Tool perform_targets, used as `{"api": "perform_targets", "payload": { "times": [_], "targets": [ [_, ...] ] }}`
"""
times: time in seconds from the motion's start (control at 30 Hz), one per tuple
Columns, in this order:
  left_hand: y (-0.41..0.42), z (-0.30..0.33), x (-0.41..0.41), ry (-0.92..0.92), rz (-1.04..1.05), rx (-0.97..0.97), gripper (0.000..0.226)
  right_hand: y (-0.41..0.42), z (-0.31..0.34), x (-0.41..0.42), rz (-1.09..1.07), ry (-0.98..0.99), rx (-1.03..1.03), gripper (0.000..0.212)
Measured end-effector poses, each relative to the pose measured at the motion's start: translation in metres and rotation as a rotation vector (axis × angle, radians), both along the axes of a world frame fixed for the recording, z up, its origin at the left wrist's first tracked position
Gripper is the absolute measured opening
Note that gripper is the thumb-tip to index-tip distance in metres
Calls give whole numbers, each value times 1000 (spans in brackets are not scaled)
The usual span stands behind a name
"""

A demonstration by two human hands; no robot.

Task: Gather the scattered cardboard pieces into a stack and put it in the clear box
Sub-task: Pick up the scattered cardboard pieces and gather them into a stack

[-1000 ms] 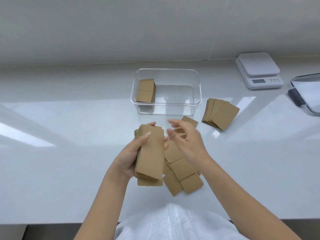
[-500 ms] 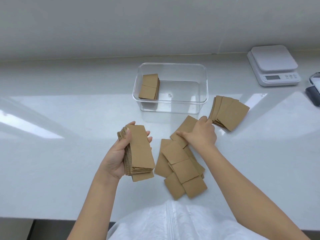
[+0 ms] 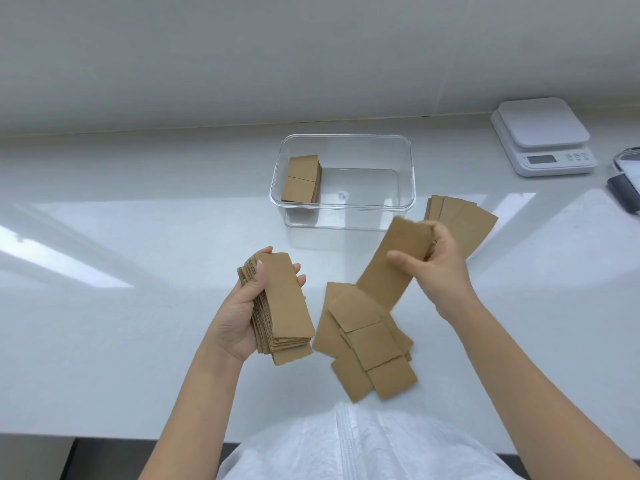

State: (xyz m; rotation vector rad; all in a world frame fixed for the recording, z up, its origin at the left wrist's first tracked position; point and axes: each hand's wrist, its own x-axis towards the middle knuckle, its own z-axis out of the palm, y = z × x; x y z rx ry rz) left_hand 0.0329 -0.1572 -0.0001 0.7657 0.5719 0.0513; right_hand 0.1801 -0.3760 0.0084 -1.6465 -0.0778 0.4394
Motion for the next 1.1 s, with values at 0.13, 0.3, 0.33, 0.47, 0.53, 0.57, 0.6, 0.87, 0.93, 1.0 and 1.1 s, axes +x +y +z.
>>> {"api": "perform_targets", "payload": {
  "times": [0.13, 0.3, 0.33, 0.47, 0.53, 0.57, 0.6, 0.87, 0.93, 1.0, 1.1],
  "targets": [
    [-6, 0, 0, 17, 31, -2, 32, 2, -12, -17, 468, 78, -480, 62],
    [-10, 2, -2, 20, -5, 30, 43, 22, -28, -36, 501, -26, -837, 82],
    [-9, 2, -3, 15, -9, 39, 55, 24, -30, -38, 499, -37, -845, 76],
    [-9, 3, -6, 12, -3, 48, 75, 30, -35, -46, 456, -95, -845, 58],
    [-10, 4, -7, 10, 1, 47, 75, 30, -35, -47, 429, -121, -841, 56],
    [-10, 5, -8, 7, 1, 51, 74, 29, -34, -46, 406, -120, -817, 52],
    [-10, 6, -8, 4, 0, 58, 74, 27, -32, -43, 368, -99, -762, 47],
    [-6, 6, -14, -11, 33, 53, 69, -8, 7, 2, -44, 111, -133, 45],
    [-6, 5, -14, -18, 31, 49, 67, -17, 14, 7, -39, 161, -10, 40],
    [-6, 4, -14, -15, 30, 48, 67, -26, 17, 8, 65, 194, -18, 26],
    [-7, 3, -14, -2, 37, 44, 70, -29, 13, 0, 409, 226, -318, 20]
  ]
}}
